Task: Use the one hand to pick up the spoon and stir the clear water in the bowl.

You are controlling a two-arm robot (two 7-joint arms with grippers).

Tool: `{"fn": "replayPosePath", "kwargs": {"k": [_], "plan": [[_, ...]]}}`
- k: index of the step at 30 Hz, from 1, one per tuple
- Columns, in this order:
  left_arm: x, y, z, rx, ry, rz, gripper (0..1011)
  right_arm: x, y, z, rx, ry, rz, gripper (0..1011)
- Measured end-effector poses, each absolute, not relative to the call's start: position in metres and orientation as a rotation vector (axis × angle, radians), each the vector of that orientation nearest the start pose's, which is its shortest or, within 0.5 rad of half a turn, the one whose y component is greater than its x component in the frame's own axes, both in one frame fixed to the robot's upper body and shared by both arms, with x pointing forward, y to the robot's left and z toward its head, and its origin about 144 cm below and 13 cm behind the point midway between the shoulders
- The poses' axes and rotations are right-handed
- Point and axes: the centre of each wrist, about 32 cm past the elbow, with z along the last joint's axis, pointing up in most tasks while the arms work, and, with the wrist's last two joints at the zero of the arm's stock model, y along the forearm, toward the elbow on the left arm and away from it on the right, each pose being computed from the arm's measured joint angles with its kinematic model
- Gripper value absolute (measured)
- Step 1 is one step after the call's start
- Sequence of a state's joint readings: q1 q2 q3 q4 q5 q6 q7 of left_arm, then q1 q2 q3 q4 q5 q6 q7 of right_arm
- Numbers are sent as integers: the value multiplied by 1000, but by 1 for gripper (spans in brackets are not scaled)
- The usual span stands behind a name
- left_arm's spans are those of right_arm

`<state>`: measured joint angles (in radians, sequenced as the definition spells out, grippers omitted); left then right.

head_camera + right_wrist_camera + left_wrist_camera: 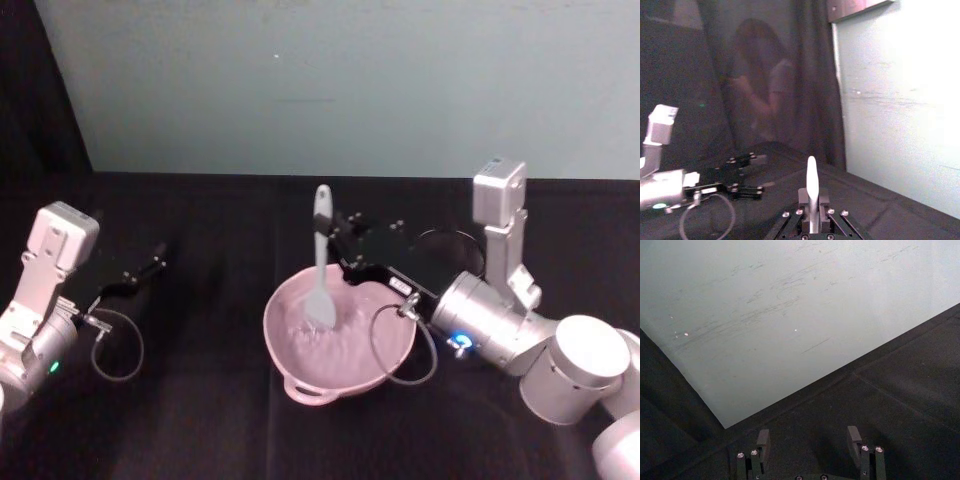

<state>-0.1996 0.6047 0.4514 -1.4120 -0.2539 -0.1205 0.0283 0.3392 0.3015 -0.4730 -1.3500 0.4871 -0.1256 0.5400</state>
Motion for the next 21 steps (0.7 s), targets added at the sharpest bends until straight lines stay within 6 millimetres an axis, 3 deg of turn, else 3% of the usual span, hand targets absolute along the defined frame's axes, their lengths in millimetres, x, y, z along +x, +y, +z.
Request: {"fn": "replayPosePath", "kwargs": {"k": [12, 21], "plan": [[489, 310, 1140, 304, -285, 1248, 1005, 528, -227, 1165, 104, -31, -728, 109], [489, 310, 1140, 304, -285, 1248, 1005, 516, -230, 1168, 86, -42, -699, 110]]}}
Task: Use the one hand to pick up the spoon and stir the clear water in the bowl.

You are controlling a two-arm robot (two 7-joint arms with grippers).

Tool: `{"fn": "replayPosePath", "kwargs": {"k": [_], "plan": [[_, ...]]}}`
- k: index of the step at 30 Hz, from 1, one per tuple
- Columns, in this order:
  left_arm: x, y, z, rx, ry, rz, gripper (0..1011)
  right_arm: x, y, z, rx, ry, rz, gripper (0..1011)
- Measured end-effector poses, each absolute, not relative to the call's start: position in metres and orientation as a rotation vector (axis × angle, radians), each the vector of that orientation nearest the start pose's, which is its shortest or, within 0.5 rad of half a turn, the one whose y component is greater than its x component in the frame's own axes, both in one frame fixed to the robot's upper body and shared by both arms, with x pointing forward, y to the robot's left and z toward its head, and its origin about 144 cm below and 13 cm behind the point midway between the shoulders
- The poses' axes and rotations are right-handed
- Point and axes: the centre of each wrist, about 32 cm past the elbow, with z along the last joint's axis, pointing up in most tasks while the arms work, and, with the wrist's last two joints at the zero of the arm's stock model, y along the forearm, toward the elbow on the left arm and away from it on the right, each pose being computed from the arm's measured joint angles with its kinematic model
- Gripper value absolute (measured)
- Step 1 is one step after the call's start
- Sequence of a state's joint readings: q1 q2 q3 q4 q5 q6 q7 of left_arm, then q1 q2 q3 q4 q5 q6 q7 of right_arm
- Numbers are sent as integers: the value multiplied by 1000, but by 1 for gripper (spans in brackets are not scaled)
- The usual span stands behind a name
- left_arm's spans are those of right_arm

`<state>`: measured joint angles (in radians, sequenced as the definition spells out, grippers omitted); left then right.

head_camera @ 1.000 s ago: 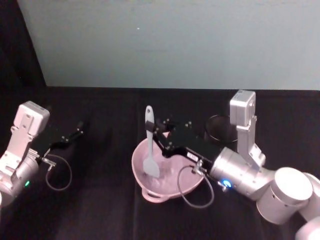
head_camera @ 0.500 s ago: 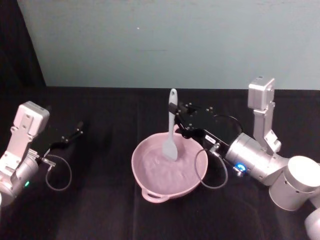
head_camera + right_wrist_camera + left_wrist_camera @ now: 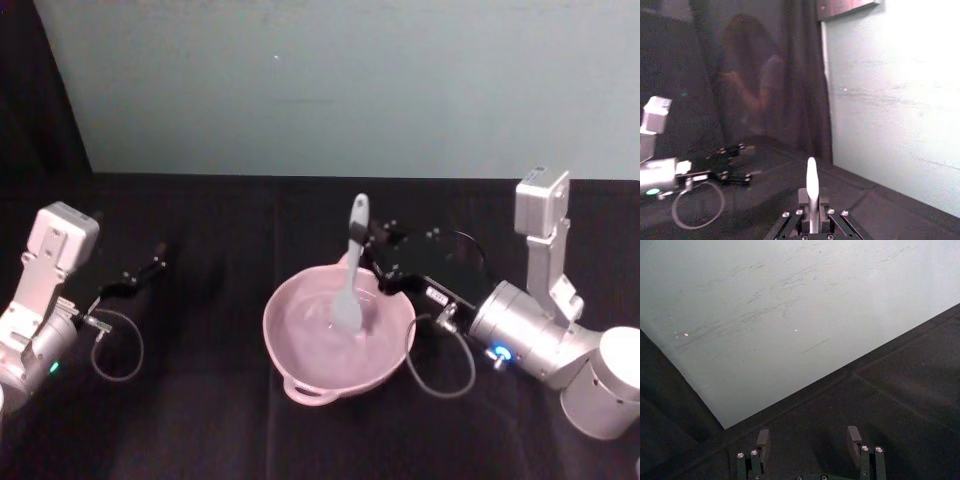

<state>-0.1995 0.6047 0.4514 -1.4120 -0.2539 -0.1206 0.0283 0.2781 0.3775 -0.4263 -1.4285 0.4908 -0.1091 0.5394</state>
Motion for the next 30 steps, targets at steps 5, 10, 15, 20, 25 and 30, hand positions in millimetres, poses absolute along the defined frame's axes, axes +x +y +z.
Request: {"fn": "replayPosePath", "kwargs": {"k": [5, 10, 15, 20, 25, 30], "plan": [[489, 310, 1140, 304, -285, 1248, 1005, 506, -221, 1169, 83, -41, -650, 109], [489, 310, 1140, 304, -285, 1248, 1005, 496, -210, 1170, 99, -37, -599, 109], [489, 310, 1140, 304, -285, 1248, 1005, 492, -205, 1173, 112, -37, -582, 110], [489, 310, 1140, 304, -285, 1248, 1005, 491, -206, 1179, 129, -46, -581, 109], [489, 310, 1140, 304, -285, 1248, 1005, 492, -212, 1191, 156, -68, -591, 109], [489, 310, 1140, 304, -285, 1248, 1005, 495, -221, 1209, 172, -86, -602, 109]]}}
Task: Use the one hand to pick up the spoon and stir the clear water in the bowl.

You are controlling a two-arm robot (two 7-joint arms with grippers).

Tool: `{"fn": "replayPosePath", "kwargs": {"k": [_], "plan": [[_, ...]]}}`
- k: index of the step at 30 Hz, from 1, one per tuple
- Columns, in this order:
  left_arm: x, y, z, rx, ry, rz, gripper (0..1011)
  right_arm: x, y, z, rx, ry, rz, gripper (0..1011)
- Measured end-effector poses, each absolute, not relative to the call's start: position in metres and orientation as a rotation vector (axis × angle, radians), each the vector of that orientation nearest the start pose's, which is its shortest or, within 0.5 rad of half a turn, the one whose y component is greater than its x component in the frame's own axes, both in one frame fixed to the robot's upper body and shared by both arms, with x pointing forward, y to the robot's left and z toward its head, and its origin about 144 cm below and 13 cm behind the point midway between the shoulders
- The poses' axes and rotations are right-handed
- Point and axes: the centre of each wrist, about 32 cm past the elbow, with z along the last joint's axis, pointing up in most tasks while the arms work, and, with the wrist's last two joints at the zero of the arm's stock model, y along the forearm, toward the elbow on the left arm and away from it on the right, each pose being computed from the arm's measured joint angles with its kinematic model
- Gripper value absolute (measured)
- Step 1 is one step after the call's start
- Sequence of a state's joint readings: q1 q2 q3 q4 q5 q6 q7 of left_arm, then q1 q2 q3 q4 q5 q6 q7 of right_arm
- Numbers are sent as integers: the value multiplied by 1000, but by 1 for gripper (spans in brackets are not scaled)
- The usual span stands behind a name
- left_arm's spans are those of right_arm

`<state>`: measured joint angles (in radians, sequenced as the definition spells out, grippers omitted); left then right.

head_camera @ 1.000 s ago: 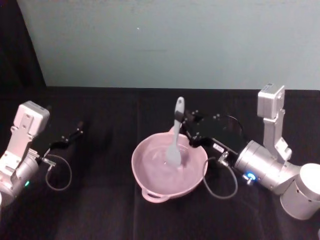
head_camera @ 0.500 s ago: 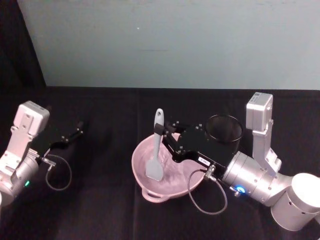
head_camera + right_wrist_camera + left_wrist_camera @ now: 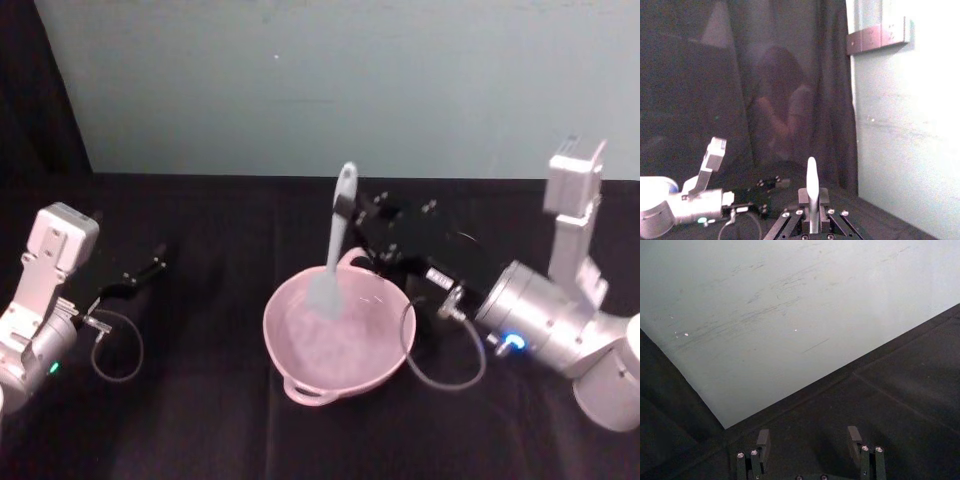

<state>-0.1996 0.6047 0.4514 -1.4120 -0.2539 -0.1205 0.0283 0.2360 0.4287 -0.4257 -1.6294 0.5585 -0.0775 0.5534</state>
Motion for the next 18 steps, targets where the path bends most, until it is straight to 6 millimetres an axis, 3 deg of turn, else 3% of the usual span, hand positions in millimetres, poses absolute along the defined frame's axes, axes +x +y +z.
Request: {"fn": "replayPosePath", "kwargs": {"k": [10, 18], "plan": [[489, 310, 1140, 304, -285, 1248, 1005, 498, -243, 1244, 199, -85, -656, 110], [489, 310, 1140, 305, -285, 1248, 1005, 502, -260, 1259, 206, -72, -700, 110]]}}
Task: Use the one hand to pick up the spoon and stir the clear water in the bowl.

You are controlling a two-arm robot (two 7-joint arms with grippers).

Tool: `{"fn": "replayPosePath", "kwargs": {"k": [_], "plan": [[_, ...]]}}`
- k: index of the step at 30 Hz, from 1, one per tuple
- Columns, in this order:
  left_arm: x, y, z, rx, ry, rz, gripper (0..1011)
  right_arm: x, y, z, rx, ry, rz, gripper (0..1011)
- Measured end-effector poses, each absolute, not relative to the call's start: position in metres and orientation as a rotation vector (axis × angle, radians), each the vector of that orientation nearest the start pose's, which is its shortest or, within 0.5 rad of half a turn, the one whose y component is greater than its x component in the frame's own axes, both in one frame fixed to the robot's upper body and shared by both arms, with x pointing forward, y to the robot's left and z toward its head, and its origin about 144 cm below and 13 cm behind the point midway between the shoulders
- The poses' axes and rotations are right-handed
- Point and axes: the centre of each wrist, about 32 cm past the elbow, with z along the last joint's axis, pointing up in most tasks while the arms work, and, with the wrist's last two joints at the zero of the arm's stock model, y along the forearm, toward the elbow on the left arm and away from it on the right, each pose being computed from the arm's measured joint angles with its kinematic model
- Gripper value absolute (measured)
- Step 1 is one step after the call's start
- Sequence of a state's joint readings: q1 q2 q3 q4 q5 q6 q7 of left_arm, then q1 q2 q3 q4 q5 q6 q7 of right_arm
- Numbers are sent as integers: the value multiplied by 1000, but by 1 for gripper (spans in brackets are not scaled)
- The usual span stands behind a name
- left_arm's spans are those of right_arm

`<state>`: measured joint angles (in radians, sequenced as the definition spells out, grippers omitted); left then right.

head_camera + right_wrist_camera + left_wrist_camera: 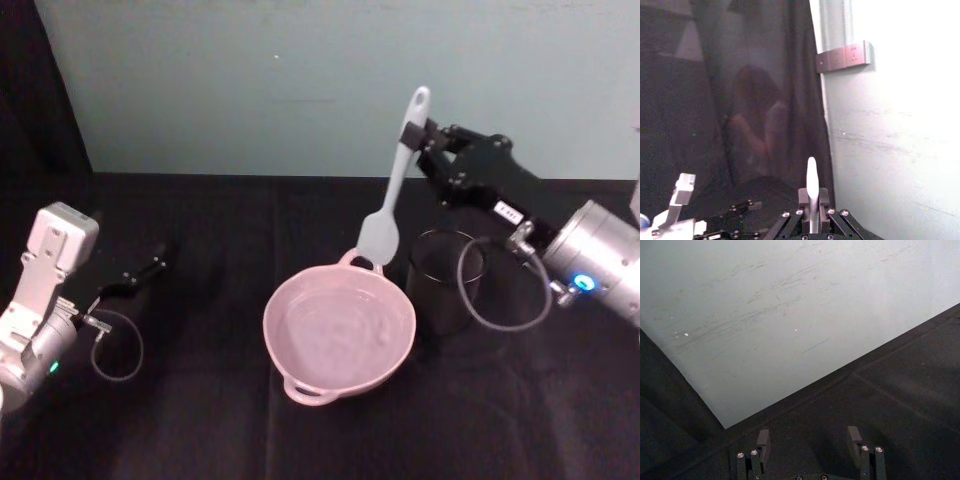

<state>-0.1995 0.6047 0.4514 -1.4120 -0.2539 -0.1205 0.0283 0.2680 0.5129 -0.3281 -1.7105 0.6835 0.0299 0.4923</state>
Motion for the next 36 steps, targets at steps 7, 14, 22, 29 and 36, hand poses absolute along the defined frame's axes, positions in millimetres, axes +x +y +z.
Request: {"fn": "replayPosePath", "kwargs": {"k": [7, 14, 22, 29, 36], "plan": [[489, 310, 1140, 304, -285, 1248, 1005, 506, -274, 1266, 187, -69, -735, 109], [489, 310, 1140, 304, -285, 1248, 1005, 511, -288, 1269, 159, -68, -779, 110], [489, 310, 1140, 304, -285, 1248, 1005, 513, -304, 1273, 127, -59, -803, 110], [489, 310, 1140, 305, -285, 1248, 1005, 518, -311, 1266, 105, -31, -800, 109], [489, 310, 1140, 304, -285, 1248, 1005, 528, -318, 1249, 98, 35, -792, 109]]}}
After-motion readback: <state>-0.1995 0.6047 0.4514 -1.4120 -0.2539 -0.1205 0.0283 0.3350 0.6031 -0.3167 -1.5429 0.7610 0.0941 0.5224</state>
